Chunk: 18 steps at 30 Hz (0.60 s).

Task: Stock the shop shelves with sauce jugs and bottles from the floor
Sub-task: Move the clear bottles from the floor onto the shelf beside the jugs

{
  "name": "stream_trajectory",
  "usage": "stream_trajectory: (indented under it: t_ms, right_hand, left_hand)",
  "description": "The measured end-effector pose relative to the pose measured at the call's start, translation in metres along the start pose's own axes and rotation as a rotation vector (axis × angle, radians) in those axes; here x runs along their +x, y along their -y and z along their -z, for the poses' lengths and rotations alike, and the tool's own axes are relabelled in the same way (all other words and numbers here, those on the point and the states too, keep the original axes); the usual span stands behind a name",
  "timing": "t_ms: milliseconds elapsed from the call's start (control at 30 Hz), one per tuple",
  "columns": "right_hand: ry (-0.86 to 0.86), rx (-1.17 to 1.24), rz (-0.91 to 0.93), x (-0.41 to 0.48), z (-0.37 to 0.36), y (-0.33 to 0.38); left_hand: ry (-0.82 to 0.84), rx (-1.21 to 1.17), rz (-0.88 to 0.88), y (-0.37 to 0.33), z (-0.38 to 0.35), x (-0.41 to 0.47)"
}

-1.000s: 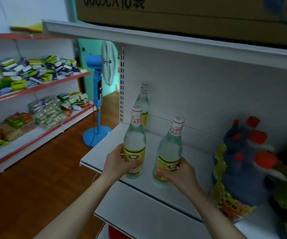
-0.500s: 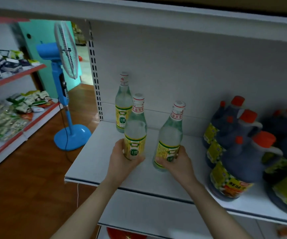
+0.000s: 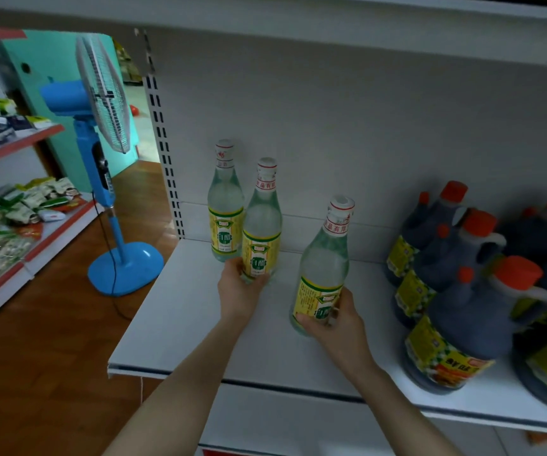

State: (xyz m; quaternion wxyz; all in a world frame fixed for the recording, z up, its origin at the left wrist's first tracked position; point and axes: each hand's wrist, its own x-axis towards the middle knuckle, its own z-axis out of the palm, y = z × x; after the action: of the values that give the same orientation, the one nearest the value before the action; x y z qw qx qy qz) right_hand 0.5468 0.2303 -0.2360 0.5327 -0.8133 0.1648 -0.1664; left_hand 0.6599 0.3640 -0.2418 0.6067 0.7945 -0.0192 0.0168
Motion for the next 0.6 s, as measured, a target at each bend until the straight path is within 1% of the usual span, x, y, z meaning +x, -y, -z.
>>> stream_trajectory:
  t_ms: [200,367,500,600]
  right_hand:
    - [-0.003,0.004,-0.007,0.005,-0.002,-0.007]
    - [0.009,0.006,-0.011,0.005,-0.002,-0.01]
    - [0.008,0.004,-0.006,0.006,-0.002,-0.012]
    - [0.002,-0.01,-0.007,0.006,-0.003,-0.013]
  left_hand:
    - [-0.115,0.01,-0.006,0.0,-0.022,0.02]
    - [-0.161,0.0,-0.016,0.0,-0.033,0.025]
    - [-0.186,-0.042,0.053,-0.006,-0.036,0.028]
    - [-0.189,-0.029,0.059,-0.007,-0.038,0.032]
